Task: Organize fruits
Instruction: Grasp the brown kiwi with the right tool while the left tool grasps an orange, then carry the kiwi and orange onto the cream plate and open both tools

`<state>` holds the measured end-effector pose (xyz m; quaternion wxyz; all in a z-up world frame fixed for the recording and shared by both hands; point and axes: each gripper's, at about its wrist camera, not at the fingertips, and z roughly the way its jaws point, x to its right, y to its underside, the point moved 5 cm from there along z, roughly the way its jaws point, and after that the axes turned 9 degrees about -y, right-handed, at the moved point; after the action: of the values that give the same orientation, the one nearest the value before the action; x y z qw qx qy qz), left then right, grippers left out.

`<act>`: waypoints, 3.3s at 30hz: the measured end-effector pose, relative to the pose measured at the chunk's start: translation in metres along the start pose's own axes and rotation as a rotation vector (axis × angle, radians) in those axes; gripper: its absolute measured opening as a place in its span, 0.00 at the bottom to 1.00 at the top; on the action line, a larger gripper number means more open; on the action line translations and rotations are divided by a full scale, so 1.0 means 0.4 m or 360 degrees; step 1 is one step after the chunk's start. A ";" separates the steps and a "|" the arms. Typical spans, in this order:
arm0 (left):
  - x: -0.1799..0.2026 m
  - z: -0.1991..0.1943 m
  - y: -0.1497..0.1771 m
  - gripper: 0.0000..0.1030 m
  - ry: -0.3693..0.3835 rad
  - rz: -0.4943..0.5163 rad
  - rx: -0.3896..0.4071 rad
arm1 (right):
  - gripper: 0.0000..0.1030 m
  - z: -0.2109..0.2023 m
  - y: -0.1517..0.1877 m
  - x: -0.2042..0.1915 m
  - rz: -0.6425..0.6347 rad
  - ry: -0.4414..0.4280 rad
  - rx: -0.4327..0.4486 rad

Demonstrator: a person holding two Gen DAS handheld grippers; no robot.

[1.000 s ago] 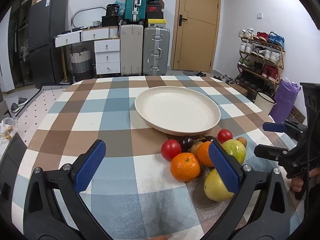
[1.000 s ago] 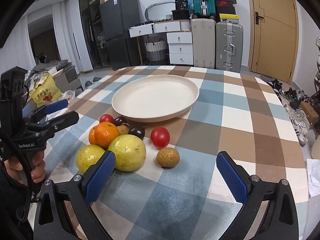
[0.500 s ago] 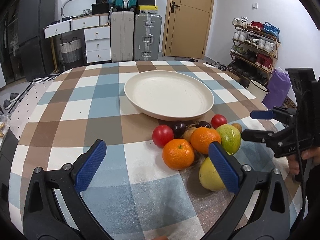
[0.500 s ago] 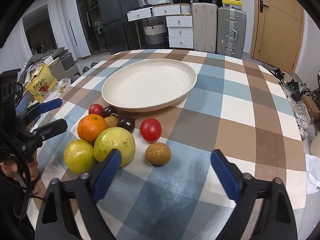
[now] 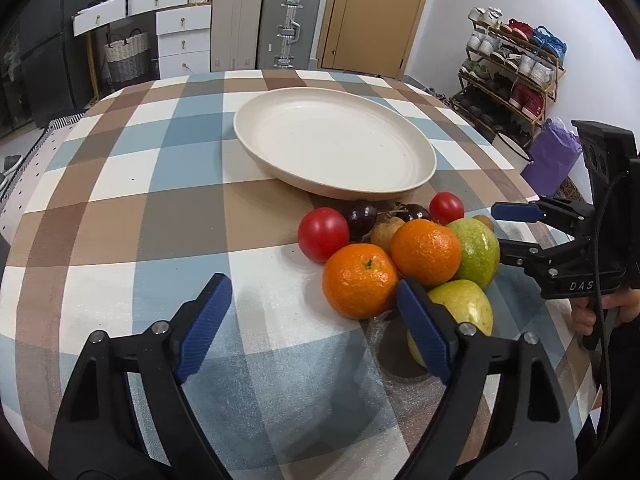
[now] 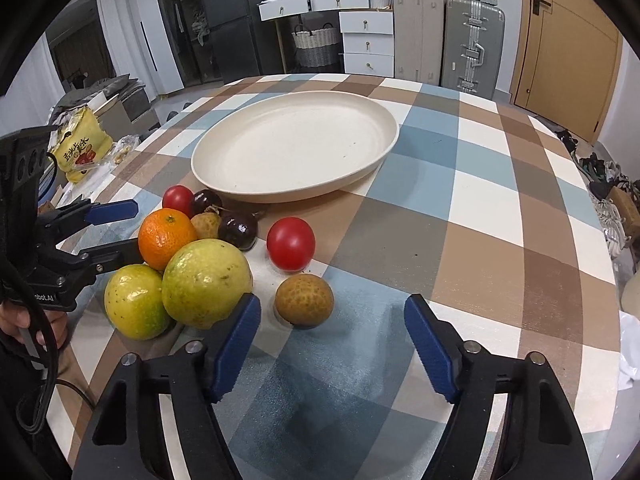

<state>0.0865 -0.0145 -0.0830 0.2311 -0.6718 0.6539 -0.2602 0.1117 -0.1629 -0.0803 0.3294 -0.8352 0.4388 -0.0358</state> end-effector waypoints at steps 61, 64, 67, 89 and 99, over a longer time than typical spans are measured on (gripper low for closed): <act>-0.046 -0.063 -0.199 0.37 -0.0100 -0.0095 0.0250 | 0.29 -0.070 -0.174 -0.063 0.0007 -0.0180 0.0338; -0.042 -0.040 -0.215 0.37 -0.0105 -0.0084 0.0247 | 0.29 -0.052 -0.193 -0.057 0.0017 -0.0189 0.0339; -0.038 -0.014 -0.228 0.37 -0.0110 -0.0081 0.0238 | 0.29 -0.032 -0.213 -0.049 0.0045 -0.0200 0.0336; -0.015 0.160 -0.273 0.37 -0.0172 -0.0043 0.0144 | 0.29 0.123 -0.269 0.015 0.0142 -0.0153 0.0195; -0.039 0.117 -0.269 0.70 -0.0154 -0.0111 0.0157 | 0.50 0.083 -0.263 0.008 0.0116 -0.0112 0.0255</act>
<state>0.1985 0.0040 -0.0491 0.2860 -0.6937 0.6046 -0.2672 0.1999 -0.1062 -0.0457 0.4115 -0.7904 0.4528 -0.0294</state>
